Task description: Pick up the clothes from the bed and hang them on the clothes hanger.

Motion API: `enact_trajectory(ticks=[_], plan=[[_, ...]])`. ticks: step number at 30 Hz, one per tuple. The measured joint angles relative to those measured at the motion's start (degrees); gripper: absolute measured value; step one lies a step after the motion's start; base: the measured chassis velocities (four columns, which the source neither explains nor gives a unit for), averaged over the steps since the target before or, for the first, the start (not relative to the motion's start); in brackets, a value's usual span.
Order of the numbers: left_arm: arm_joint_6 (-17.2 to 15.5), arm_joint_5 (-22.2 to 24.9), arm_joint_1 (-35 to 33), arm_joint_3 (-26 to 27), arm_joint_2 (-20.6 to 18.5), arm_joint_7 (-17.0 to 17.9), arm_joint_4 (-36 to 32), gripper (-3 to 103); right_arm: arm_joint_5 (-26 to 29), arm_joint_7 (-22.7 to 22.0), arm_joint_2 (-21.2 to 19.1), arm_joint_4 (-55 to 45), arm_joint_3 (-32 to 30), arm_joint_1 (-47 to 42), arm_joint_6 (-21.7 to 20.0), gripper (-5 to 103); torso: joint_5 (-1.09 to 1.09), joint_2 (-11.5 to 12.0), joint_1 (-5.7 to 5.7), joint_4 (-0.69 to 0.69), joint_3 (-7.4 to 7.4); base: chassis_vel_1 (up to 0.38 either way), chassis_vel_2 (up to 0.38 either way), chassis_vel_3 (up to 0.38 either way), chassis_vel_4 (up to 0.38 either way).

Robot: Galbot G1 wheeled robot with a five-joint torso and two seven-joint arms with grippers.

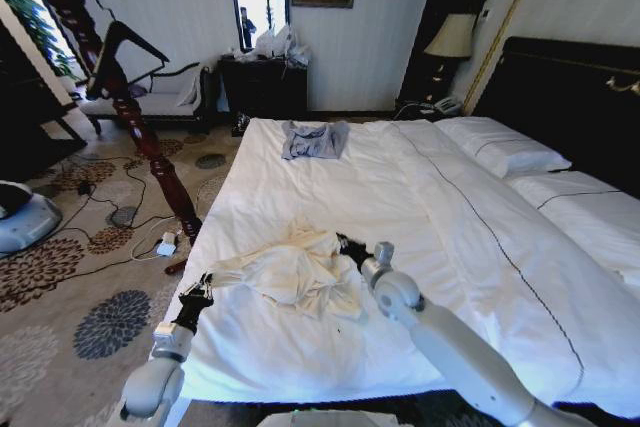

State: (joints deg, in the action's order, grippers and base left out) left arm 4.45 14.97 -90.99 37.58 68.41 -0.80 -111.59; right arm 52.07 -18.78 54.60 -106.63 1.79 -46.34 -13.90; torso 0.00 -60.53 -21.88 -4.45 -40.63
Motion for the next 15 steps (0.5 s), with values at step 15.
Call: enact_trajectory(ticks=[15], plan=[[-4.56,23.84,15.73,6.02,-12.85,2.0,-5.41,1,9.38,4.74,-3.18,-1.84,-5.84,20.8,3.06,0,0.0,0.0,-0.01,-0.01,-0.01,0.0,0.0,0.0,0.0]])
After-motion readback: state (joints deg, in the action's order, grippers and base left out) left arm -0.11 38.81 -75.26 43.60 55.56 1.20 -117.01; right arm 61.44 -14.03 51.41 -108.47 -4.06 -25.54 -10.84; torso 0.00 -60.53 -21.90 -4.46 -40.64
